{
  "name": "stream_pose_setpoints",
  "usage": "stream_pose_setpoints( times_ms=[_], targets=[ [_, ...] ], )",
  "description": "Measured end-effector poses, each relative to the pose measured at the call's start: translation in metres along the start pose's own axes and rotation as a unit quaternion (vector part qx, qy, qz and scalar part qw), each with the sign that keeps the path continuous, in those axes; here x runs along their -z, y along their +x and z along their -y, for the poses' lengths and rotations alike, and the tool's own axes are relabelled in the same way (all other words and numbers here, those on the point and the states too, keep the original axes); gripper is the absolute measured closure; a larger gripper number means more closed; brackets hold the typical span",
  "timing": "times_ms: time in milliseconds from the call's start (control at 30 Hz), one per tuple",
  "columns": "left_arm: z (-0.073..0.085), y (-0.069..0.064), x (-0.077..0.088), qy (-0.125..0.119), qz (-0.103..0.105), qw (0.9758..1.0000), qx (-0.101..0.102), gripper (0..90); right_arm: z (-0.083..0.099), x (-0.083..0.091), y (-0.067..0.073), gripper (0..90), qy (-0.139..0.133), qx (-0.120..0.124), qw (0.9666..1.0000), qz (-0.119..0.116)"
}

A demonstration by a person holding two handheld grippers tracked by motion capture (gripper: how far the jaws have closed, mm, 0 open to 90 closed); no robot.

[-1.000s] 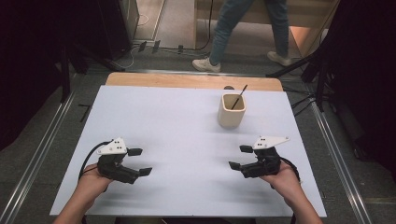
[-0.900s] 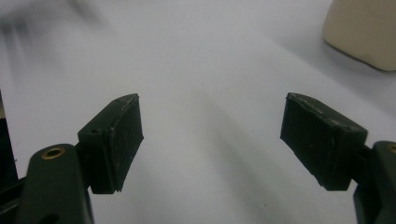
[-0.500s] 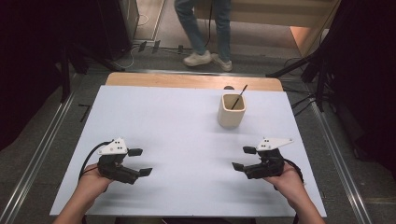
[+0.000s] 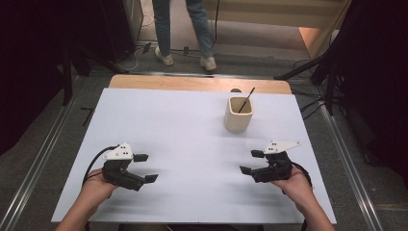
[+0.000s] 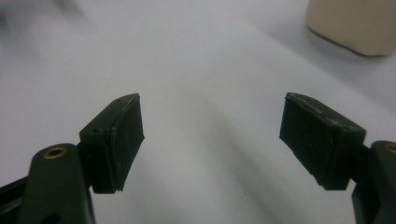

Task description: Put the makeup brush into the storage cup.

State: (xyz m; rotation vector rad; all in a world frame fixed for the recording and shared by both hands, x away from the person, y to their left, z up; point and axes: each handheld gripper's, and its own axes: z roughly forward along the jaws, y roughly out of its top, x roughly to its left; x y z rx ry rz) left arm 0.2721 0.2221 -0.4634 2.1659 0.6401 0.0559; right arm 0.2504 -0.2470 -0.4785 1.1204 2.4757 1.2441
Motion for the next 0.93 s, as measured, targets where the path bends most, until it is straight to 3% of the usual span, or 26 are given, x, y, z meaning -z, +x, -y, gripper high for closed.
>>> stream_pose_setpoints(
  times_ms=[933],
  targets=[
    [0.0004, 0.0010, -0.0002, -0.001, 0.002, 1.0000, 0.003, 16.7, -0.0011, -0.0050, -0.0012, 22.6, 0.009, 0.001, 1.0000, 0.000]
  ],
)
